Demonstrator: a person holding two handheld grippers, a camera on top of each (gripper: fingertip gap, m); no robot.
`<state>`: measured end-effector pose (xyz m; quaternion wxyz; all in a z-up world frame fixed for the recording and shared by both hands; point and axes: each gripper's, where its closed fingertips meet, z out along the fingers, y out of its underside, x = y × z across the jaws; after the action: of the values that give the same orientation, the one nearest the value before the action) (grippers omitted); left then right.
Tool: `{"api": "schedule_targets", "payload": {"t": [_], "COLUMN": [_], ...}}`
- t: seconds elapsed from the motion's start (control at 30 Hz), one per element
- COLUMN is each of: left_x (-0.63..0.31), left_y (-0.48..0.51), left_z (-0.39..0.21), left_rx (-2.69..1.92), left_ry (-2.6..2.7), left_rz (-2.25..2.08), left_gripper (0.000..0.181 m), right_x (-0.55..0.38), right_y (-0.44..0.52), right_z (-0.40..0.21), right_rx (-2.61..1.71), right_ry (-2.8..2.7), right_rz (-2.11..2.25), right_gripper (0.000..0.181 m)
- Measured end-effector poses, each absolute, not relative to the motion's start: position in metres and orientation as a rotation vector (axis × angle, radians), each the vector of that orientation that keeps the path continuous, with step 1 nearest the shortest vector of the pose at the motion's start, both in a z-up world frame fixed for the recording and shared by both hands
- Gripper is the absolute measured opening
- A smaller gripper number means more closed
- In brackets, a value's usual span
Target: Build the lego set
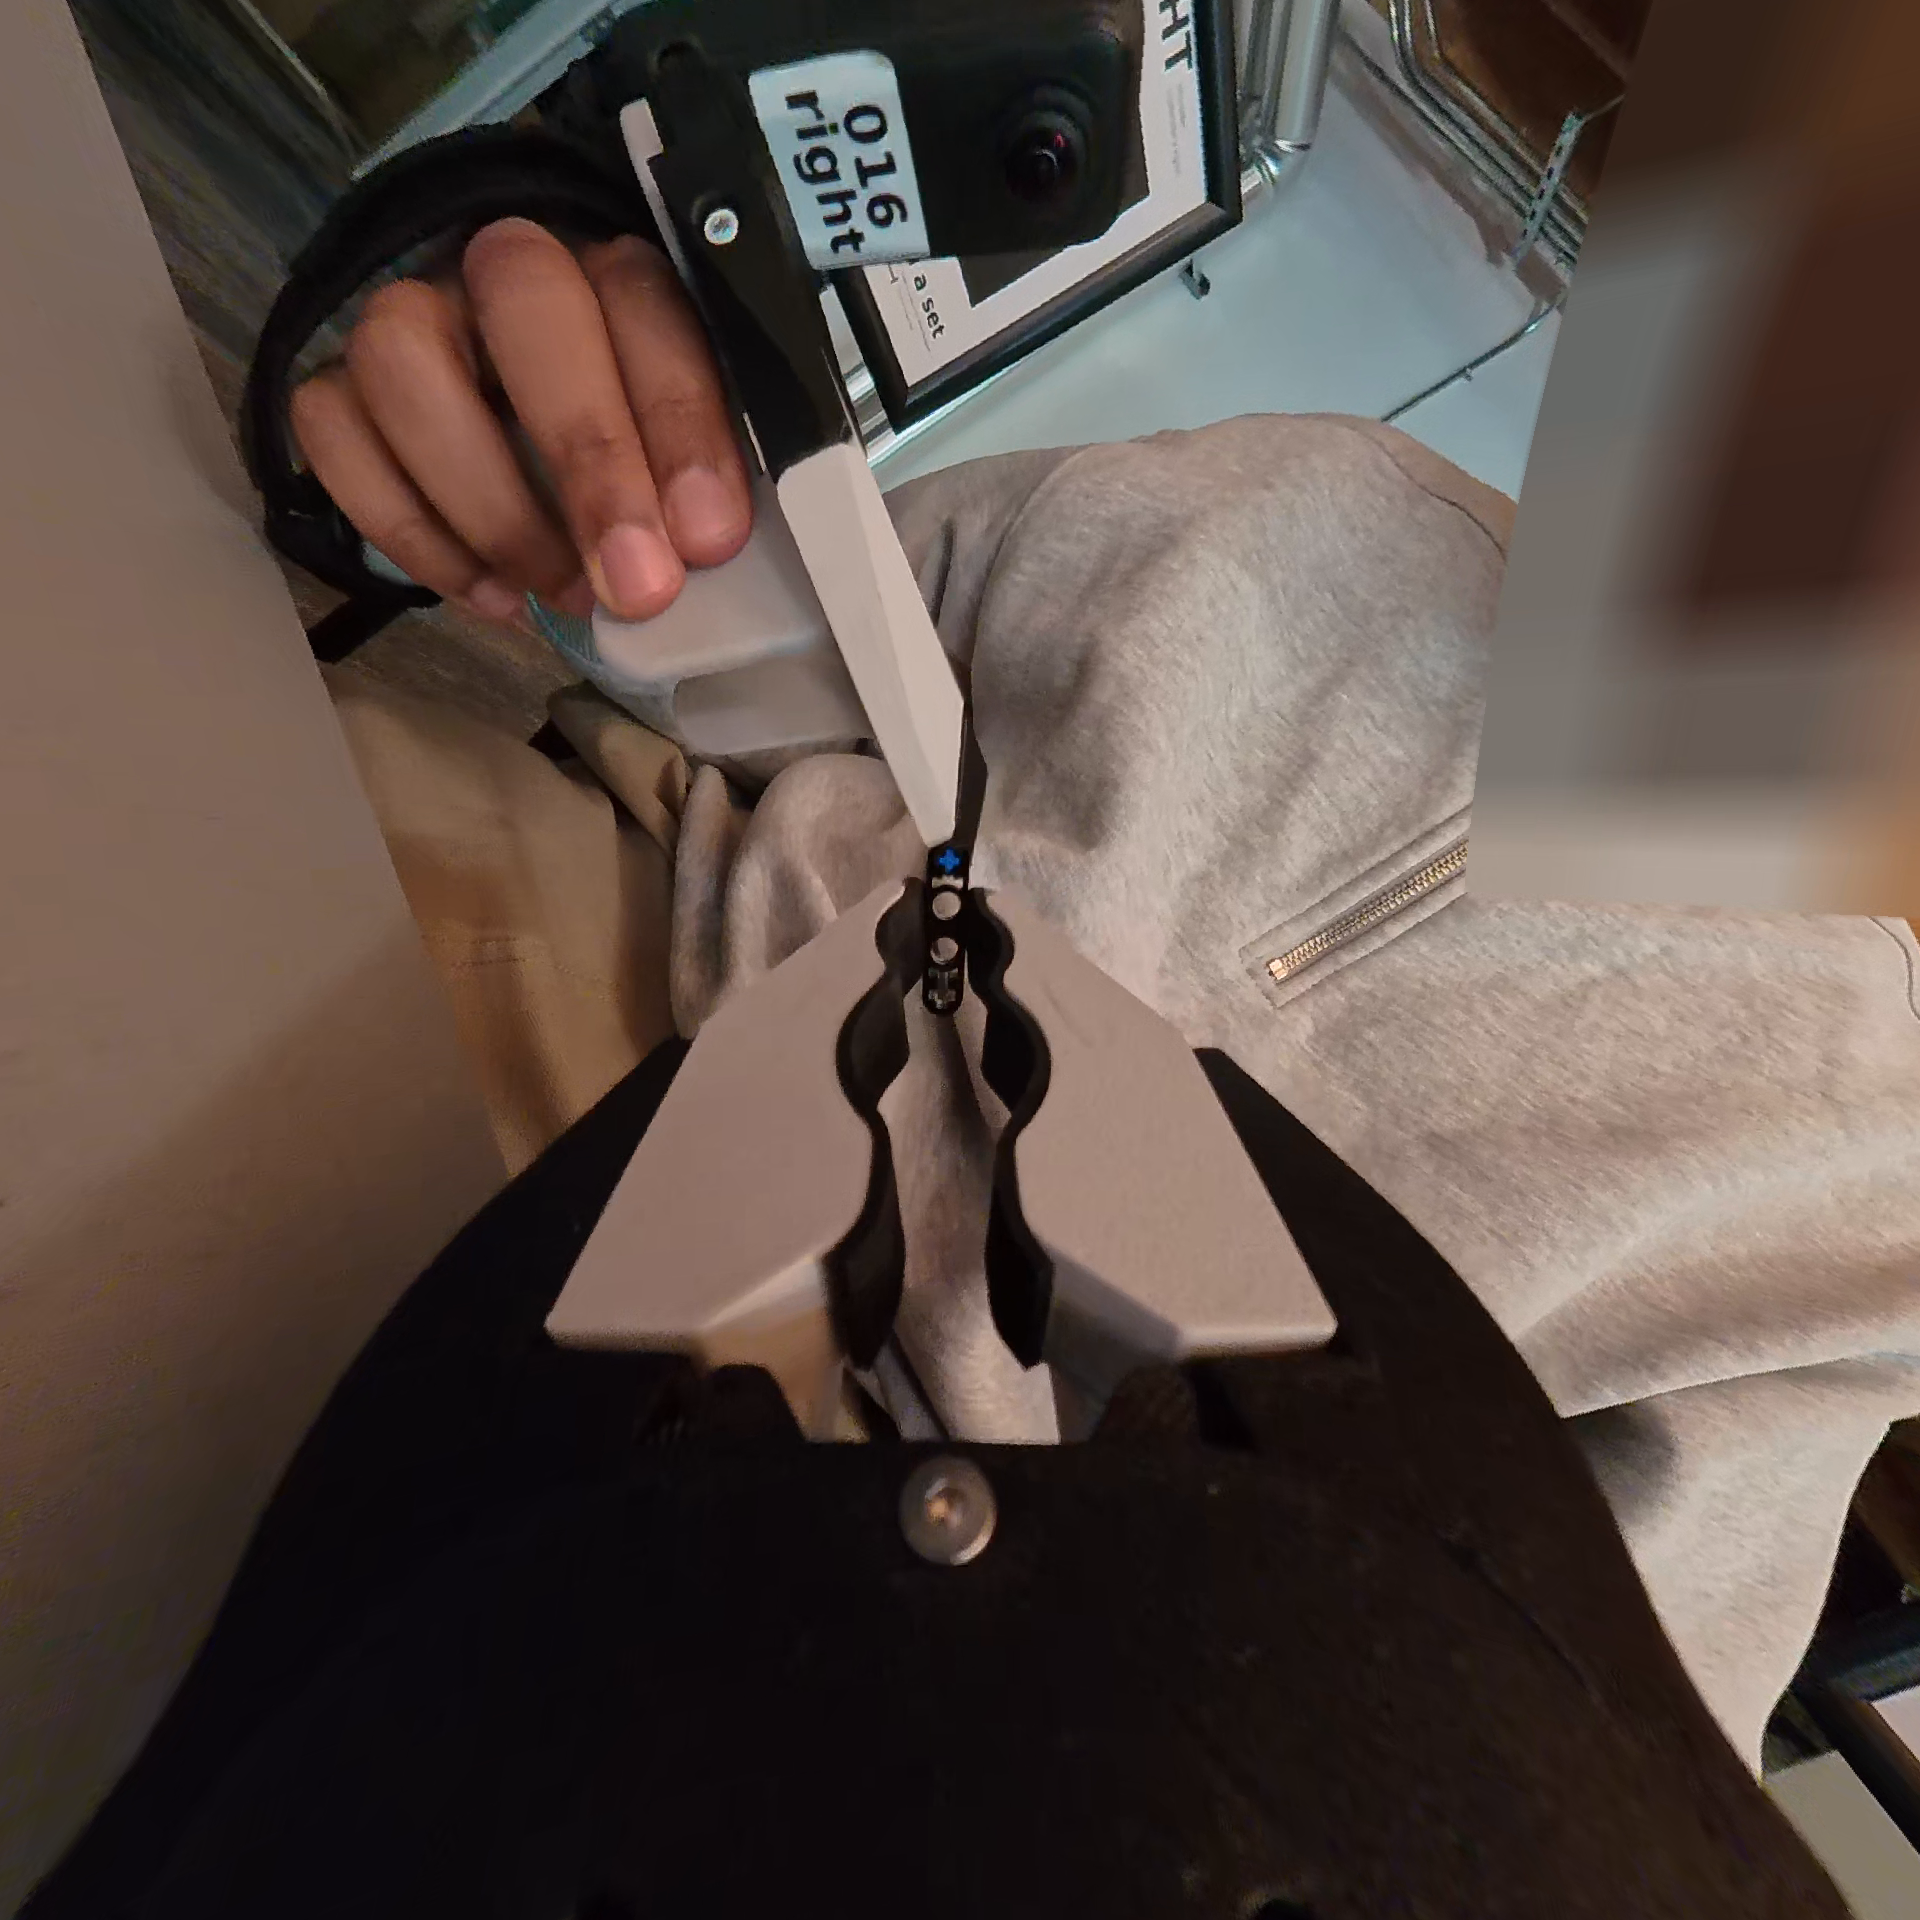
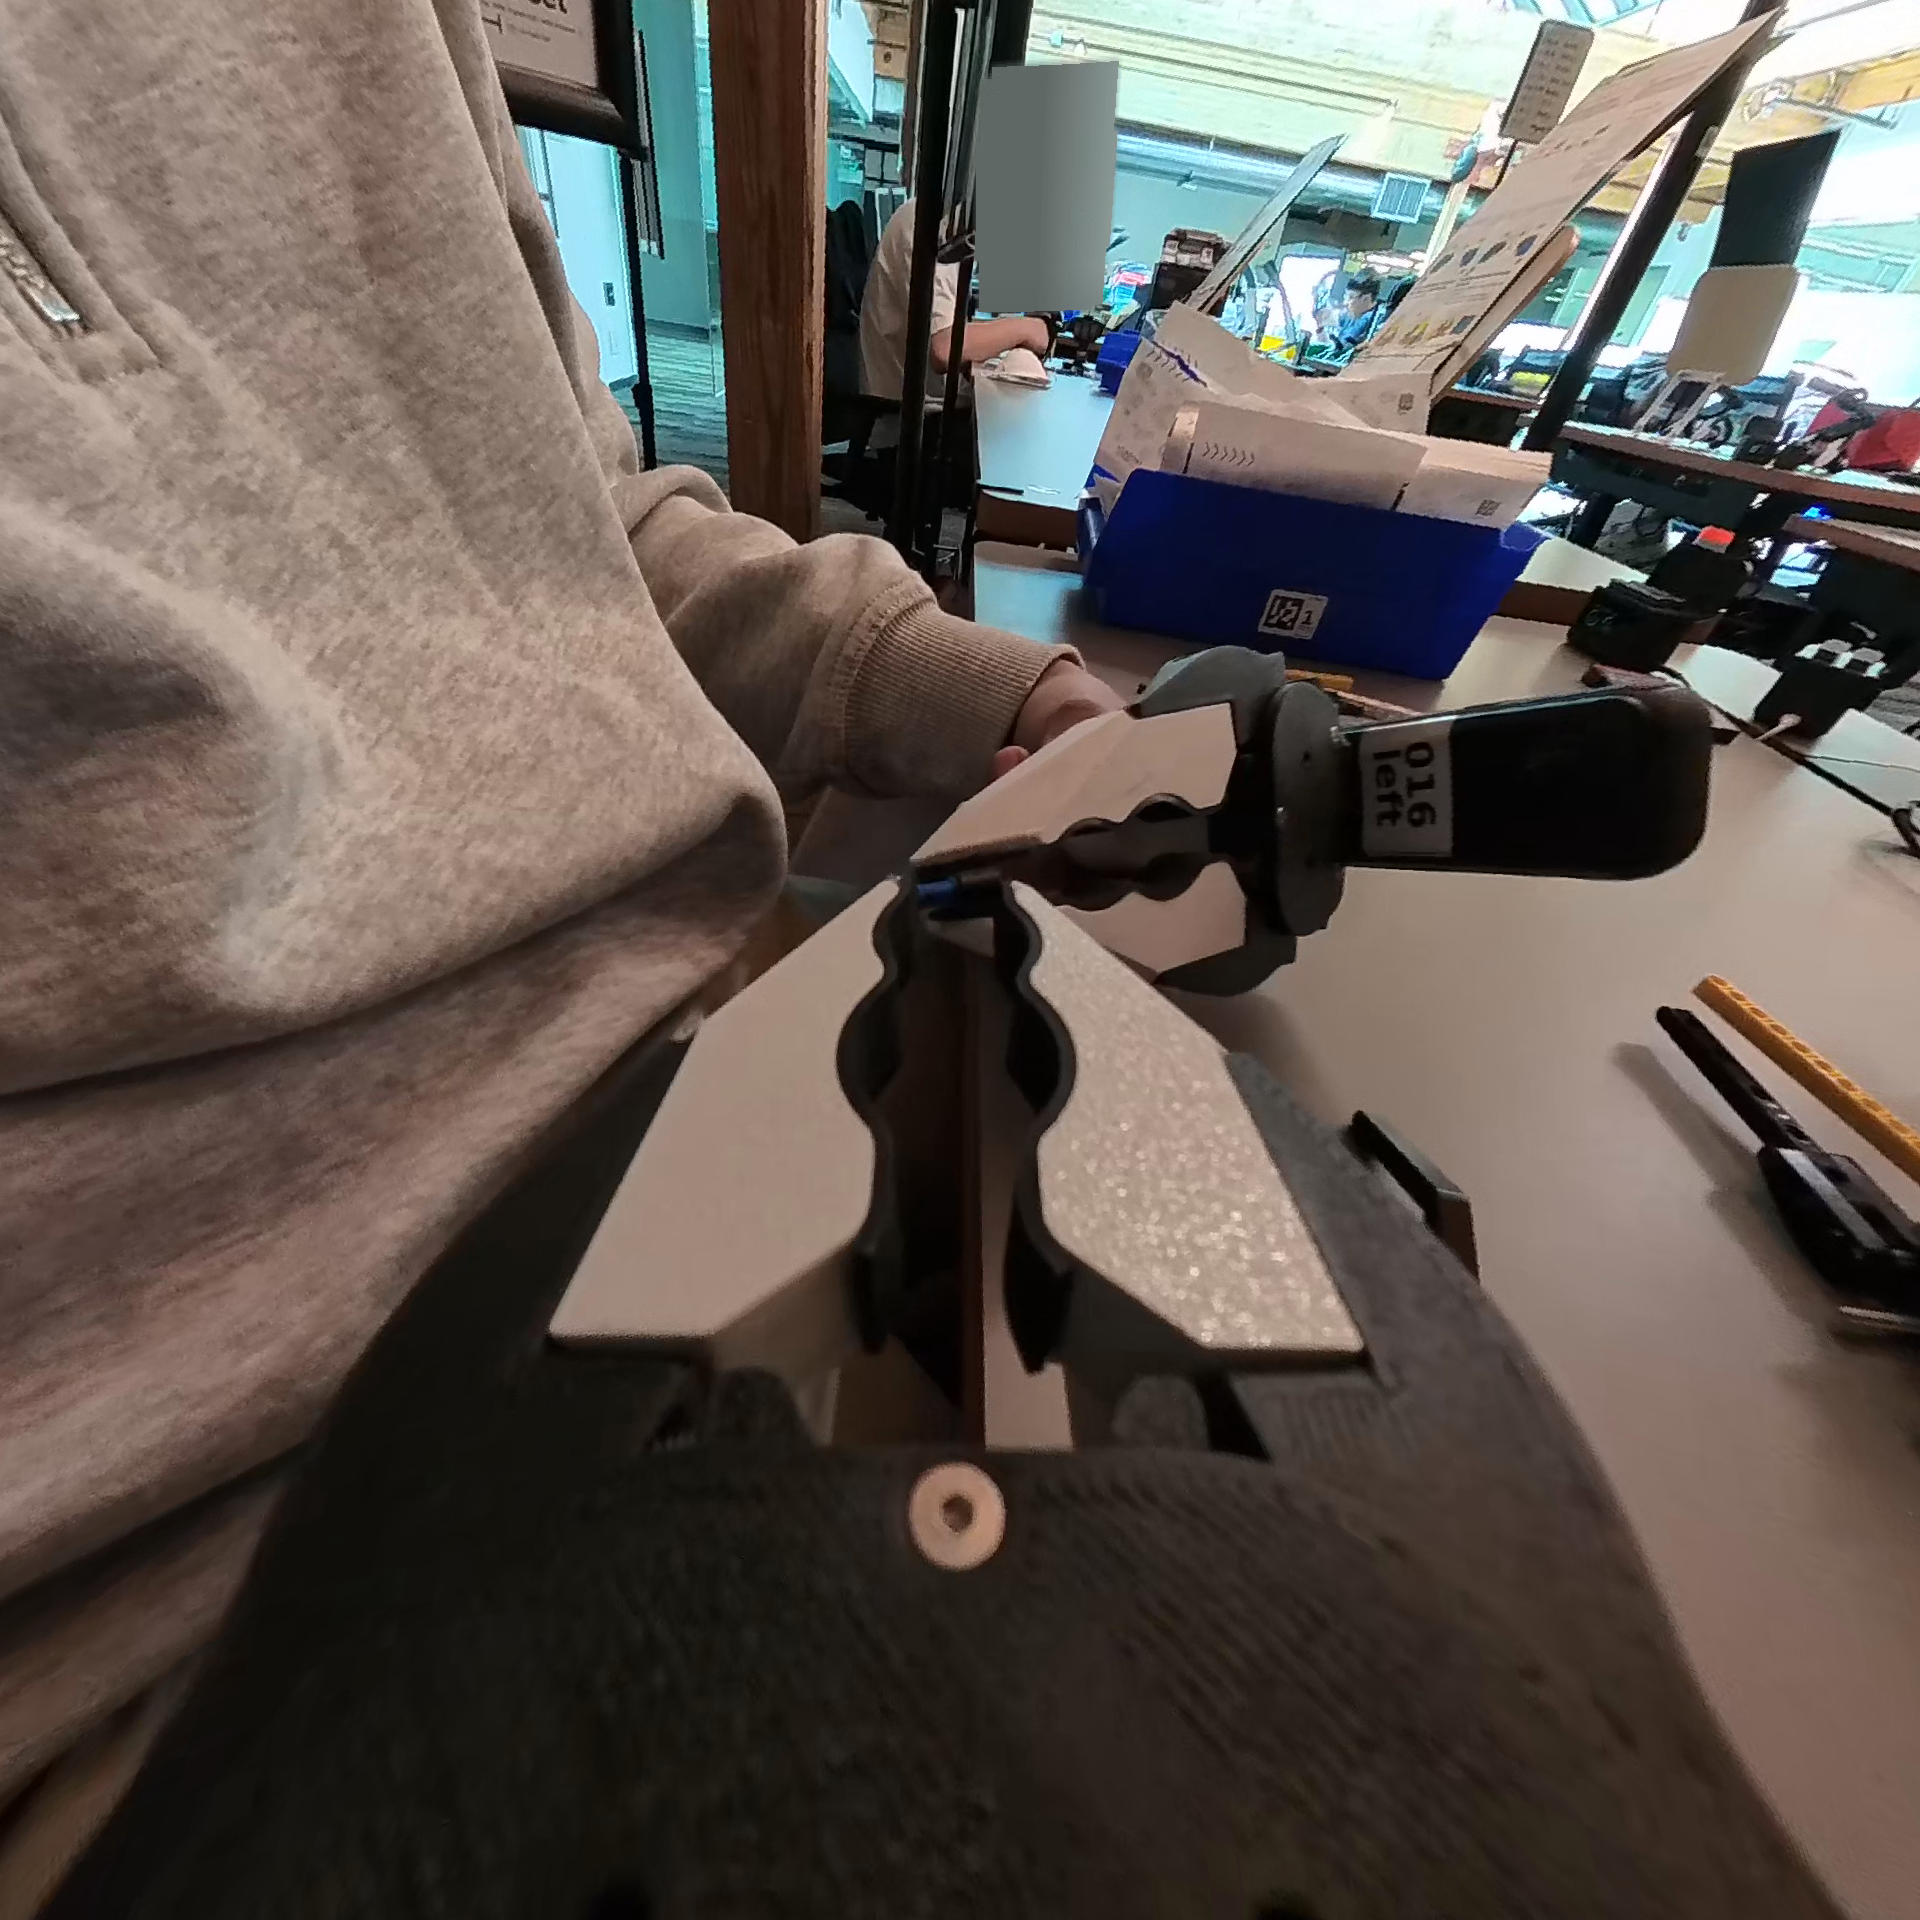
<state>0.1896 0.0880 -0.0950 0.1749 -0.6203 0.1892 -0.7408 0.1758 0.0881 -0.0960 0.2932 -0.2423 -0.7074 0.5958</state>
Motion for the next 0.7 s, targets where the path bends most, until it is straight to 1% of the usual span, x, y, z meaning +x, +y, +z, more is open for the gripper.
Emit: {"api": "schedule_targets", "payload": {"t": [0.13, 0.17, 0.33, 0.4, 0.53, 0.7], "left_x": [0.192, 0.193, 0.198, 0.197, 0.192, 0.168], "left_y": [0.086, 0.085, 0.087, 0.089, 0.097, 0.134], "left_z": [-0.097, -0.100, -0.104, -0.106, -0.101, -0.090], "left_rx": [-1.775, -1.802, -1.838, -1.855, -1.808, -1.677], "left_ry": [0.558, 0.564, 0.554, 0.546, 0.491, 0.225], "left_rz": [-2.096, -2.082, -2.046, -2.024, -2.009, -1.911], "left_gripper": [0.003, 0.004, 0.004, 0.004, 0.004, 0.004], "right_x": [0.178, 0.176, 0.171, 0.173, 0.169, 0.156], "right_y": [0.086, 0.090, 0.093, 0.094, 0.125, 0.143], "right_z": [-0.097, -0.099, -0.091, -0.081, -0.070, -0.068], "right_rx": [-0.642, -0.665, -0.679, -0.667, -0.730, -0.750], "right_ry": [-1.913, -1.908, -1.867, -1.808, -1.646, -1.551], "right_rz": [1.592, 1.557, 1.517, 1.573, 1.570, 1.349], "right_gripper": [0.014, 0.000, 0.000, 0.000, 0.000, 0.021]}}
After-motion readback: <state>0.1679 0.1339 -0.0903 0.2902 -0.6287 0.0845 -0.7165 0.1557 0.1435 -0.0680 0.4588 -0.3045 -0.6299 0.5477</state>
